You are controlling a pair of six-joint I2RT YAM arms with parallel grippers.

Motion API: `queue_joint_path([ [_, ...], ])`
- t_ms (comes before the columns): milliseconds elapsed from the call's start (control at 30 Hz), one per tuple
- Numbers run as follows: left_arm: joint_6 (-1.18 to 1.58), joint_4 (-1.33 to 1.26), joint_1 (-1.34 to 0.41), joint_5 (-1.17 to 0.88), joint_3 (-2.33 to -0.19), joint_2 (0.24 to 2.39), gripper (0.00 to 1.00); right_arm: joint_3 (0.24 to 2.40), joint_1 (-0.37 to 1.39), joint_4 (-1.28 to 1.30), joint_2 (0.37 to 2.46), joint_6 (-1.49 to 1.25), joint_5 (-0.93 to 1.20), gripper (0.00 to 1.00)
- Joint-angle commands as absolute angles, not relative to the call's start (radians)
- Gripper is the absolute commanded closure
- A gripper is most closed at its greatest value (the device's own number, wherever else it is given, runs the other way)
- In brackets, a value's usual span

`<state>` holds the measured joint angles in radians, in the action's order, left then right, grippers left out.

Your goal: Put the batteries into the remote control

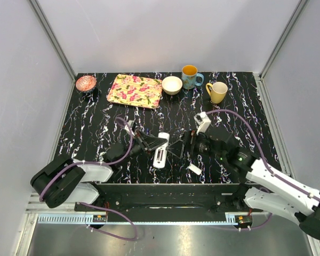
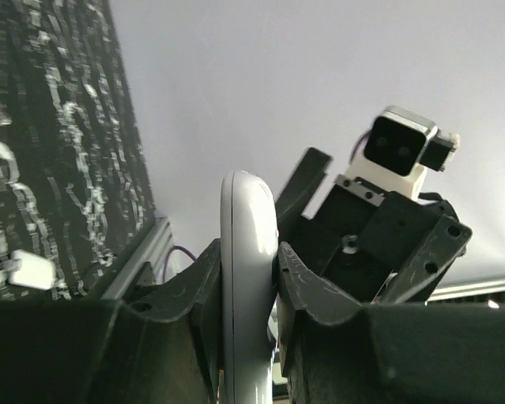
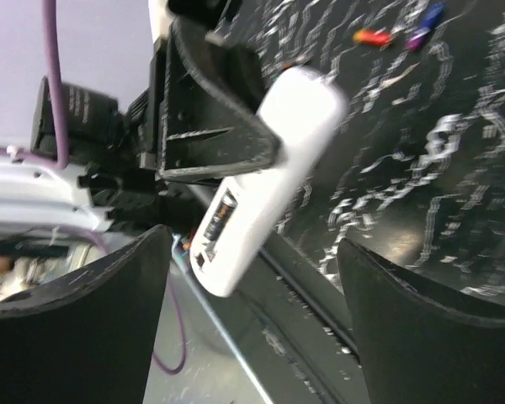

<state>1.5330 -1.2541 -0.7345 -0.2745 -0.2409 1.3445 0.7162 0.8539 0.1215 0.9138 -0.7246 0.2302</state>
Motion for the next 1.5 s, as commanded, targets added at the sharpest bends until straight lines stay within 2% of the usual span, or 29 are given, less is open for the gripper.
queue_joint_path([
  [0, 1.499, -1.612, -0.683, -0.245, -0.152, 1.263, 1.0, 0.745, 0.844, 0.309, 0.845, -0.62, -0.155, 0.12],
  [133, 1.462, -1.445, -0.624, -0.229, -0.077, 1.129, 1.0, 0.823, 0.838, 0.477, 1.006, -0.552, -0.322, 0.13],
  [267, 1.39, -1.197, -0.607, -0.216, -0.078, 0.944, 1.0, 0.893, 0.831, 0.486, 1.178, -0.48, -0.385, 0.12],
  [500, 1.332, -0.859, -0.543, -0.233, -0.106, 0.677, 1.0, 1.078, 0.827, 0.355, 1.422, -0.354, -0.157, 0.16],
  [700, 1.373, -0.818, -0.485, -0.277, -0.069, 0.595, 1.0, 1.296, 0.827, 0.295, 1.707, -0.362, -0.077, 0.18],
  [767, 1.382, -0.789, -0.451, -0.288, -0.048, 0.553, 1.0, 1.424, 0.825, 0.295, 1.878, -0.38, -0.063, 0.23],
  [833, 1.385, -0.778, -0.442, -0.294, -0.04, 0.519, 1.0, 1.498, 0.816, 0.299, 1.957, -0.406, -0.077, 0.25],
  [1000, 1.393, -0.785, -0.437, -0.314, -0.034, 0.508, 1.0, 1.551, 0.785, 0.285, 2.032, -0.477, -0.066, 0.31],
  [1267, 1.379, -0.788, -0.439, -0.311, -0.032, 0.503, 1.0, 1.664, 0.787, 0.325, 2.128, -0.445, -0.057, 0.38],
  [1467, 1.374, -0.788, -0.437, -0.311, -0.026, 0.505, 1.0, 1.68, 0.784, 0.337, 2.132, -0.445, -0.067, 0.37],
])
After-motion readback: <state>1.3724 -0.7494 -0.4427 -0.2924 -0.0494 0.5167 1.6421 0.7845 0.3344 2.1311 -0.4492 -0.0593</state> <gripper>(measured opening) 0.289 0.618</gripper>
